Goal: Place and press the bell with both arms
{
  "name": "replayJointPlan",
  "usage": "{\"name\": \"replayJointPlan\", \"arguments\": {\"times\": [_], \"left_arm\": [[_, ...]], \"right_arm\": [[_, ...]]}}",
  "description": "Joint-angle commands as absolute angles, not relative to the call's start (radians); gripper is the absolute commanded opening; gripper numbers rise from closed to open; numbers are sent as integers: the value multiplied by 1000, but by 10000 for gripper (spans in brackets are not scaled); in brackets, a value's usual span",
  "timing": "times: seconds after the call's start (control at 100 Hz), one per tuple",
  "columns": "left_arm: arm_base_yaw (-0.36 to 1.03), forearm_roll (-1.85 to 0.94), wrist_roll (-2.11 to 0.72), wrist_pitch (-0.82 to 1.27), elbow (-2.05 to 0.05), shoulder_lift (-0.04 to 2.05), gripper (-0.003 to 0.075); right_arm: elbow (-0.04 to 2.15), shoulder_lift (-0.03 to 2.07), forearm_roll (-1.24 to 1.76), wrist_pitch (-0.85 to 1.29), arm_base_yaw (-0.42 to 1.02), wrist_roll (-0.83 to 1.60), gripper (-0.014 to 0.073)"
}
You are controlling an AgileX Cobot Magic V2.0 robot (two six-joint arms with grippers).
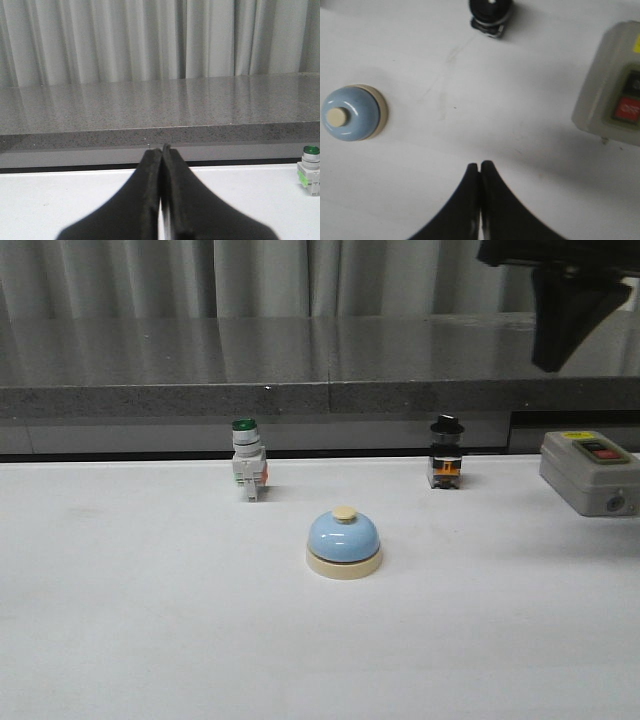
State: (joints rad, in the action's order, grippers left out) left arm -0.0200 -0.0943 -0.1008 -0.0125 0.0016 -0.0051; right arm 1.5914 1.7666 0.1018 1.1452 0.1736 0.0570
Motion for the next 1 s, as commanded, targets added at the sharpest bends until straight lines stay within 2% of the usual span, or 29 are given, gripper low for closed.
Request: {"name": "replayJointPlan", "arguments": {"times": [0.0,0.29,0.99], "left_arm": [[-11,-93,-97,-89,43,-35,-20],[-11,-93,-97,-89,43,-35,-20],[-11,-93,-97,-89,43,-35,-20]], "right_arm": [[1565,1663,108,1106,127,45,-69],[1367,1493,105,1015,35,14,-69],[873,1016,87,795,33,0,-69]]}}
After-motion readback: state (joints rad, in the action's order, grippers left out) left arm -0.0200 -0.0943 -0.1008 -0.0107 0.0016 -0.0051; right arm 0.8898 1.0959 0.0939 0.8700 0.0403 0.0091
